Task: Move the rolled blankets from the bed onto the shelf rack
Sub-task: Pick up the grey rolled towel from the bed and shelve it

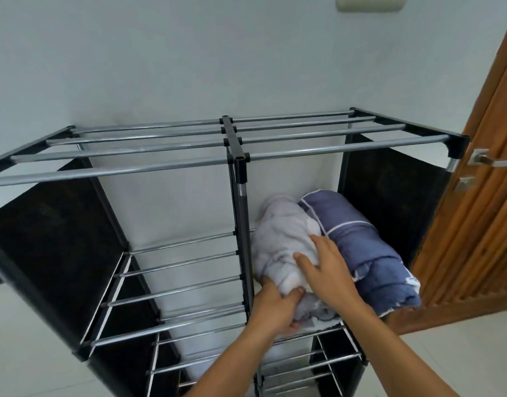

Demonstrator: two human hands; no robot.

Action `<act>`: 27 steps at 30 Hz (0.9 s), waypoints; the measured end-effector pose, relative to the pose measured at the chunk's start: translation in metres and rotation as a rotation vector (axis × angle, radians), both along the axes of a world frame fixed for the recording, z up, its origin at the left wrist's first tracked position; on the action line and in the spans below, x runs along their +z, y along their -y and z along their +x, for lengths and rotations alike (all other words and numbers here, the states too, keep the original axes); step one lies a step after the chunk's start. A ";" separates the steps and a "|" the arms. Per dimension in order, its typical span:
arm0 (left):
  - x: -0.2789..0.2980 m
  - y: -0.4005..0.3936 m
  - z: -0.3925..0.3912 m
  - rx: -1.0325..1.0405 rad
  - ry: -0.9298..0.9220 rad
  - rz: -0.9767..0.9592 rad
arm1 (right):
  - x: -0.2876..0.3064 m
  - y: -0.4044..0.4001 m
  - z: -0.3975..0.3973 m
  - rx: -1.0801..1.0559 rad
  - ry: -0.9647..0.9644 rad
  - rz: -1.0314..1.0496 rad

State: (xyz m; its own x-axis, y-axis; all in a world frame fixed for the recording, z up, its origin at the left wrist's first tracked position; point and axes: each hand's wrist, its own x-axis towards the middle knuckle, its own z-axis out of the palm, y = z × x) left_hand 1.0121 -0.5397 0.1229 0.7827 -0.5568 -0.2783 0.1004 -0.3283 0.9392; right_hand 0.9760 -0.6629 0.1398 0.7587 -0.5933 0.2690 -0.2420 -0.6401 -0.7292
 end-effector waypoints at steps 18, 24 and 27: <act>-0.131 -0.029 -0.062 -0.439 0.453 0.231 | -0.086 -0.019 -0.162 -0.262 -0.176 0.166; -0.138 0.025 -0.140 -1.226 0.358 0.661 | -0.123 -0.055 -0.333 -0.629 -0.405 0.590; -0.119 0.054 -0.212 -1.246 0.436 0.509 | -0.135 -0.112 -0.429 -0.841 -0.337 0.659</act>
State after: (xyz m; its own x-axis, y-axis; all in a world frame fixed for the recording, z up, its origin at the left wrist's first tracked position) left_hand 0.8001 -0.5938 0.0040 -0.0654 -0.8501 -0.5225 -0.7655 -0.2932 0.5727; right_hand 0.5473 -0.5508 0.0048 0.0241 -0.9023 -0.4304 -0.6652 0.3068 -0.6807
